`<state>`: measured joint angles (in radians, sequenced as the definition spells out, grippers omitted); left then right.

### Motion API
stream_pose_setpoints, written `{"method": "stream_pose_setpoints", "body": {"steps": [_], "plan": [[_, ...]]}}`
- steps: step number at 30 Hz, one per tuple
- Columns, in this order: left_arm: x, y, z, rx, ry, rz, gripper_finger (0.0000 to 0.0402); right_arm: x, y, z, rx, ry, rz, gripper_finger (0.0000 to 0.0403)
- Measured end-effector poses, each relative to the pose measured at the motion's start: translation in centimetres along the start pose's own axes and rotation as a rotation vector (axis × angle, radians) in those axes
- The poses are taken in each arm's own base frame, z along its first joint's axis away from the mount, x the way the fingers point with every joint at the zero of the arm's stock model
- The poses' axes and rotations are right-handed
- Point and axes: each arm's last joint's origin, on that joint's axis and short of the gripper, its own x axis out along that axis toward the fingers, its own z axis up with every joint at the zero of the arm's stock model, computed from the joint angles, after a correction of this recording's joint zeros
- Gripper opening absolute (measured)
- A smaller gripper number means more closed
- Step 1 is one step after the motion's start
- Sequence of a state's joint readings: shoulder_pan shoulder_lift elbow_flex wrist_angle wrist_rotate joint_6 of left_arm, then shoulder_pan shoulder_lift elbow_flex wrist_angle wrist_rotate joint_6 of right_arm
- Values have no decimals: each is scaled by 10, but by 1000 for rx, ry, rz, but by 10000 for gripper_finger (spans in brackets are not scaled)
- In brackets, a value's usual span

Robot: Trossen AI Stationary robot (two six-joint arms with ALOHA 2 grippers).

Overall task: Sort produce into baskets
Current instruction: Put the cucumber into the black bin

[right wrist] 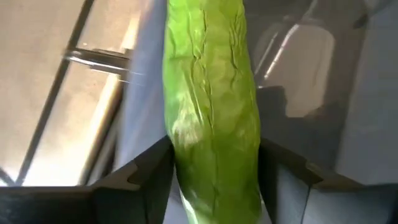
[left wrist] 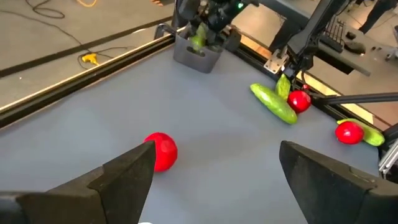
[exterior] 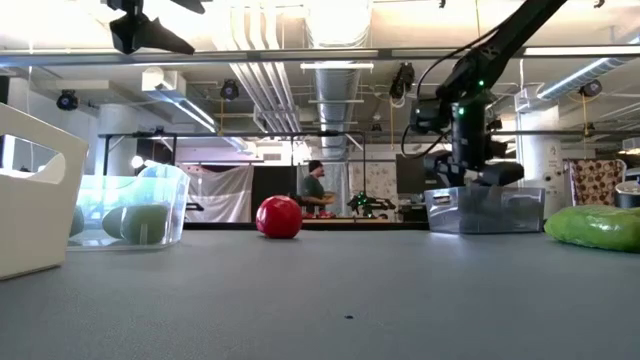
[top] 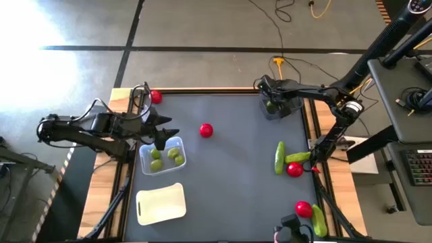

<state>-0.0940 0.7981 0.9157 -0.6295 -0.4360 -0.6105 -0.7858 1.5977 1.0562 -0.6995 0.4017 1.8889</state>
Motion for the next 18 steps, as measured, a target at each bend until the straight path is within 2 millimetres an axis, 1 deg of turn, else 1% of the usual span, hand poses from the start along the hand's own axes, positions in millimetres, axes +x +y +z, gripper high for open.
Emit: {"method": "stream_pose_setpoints", "body": {"steps": [6,9,11,13,16,18], "plan": [[-7,4,0,-8,-7,-5,325,-7,12,4,-10,8,37,257],[-12,5,1,-12,-15,-20,325,-18,15,3,-31,24,61,281],[-16,4,0,-12,-13,-51,325,-37,16,-2,-121,0,105,290],[-21,1,-2,-12,-8,-87,325,-64,8,-7,-272,-62,121,293],[-26,-6,-7,11,14,-149,325,-110,-18,-18,-513,-148,130,290],[-29,-11,-11,39,25,-184,325,-137,-42,-31,-668,-130,147,286]]}}
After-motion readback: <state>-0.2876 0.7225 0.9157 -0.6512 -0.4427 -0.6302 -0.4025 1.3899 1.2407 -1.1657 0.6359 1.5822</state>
